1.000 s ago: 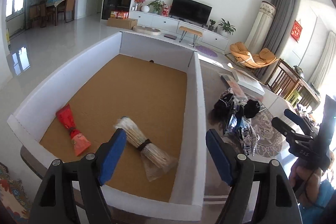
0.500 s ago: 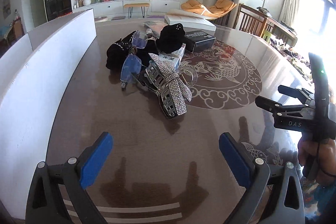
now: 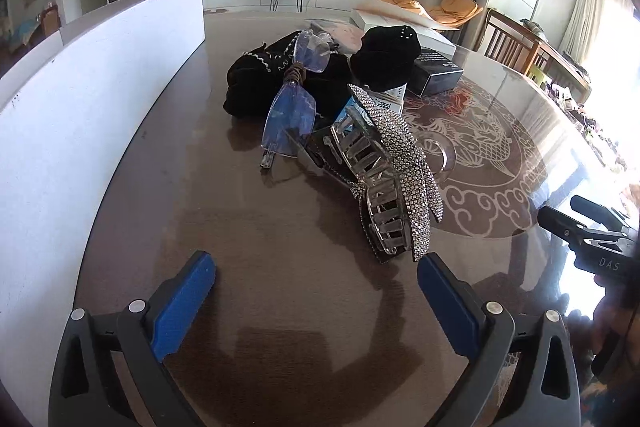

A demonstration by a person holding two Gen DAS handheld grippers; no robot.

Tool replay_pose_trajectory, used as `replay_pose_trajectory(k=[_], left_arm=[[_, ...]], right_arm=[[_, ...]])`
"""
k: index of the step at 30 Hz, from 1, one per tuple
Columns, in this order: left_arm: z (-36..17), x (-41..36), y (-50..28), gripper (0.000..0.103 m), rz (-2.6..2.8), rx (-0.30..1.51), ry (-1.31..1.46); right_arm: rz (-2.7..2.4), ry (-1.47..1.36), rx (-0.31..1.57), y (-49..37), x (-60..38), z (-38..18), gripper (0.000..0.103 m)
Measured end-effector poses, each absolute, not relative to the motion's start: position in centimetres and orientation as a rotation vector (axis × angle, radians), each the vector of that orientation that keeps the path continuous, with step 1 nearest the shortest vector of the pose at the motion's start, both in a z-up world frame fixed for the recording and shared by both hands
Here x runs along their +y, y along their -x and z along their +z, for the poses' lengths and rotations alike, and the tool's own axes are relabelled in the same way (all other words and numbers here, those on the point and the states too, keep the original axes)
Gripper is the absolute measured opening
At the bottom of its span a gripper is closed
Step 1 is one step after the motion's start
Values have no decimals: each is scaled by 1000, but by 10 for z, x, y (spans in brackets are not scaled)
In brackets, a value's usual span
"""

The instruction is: Organize objects

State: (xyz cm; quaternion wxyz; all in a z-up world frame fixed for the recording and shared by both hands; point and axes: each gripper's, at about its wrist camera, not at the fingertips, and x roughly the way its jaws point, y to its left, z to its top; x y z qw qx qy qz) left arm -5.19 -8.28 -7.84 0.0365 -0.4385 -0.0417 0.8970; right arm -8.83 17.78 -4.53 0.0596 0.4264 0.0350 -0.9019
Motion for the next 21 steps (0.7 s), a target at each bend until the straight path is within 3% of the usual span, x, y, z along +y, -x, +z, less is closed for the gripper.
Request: replay_pose_trajectory(k=[6, 21], left_arm=[[-82, -69, 51, 103, 2781, 6, 1399], [-82, -71, 50, 103, 2779, 14, 1403]], right_arm=[[-2708, -1332, 205, 89, 167, -50, 103], [-2690, -1339, 184, 86, 171, -49, 103]])
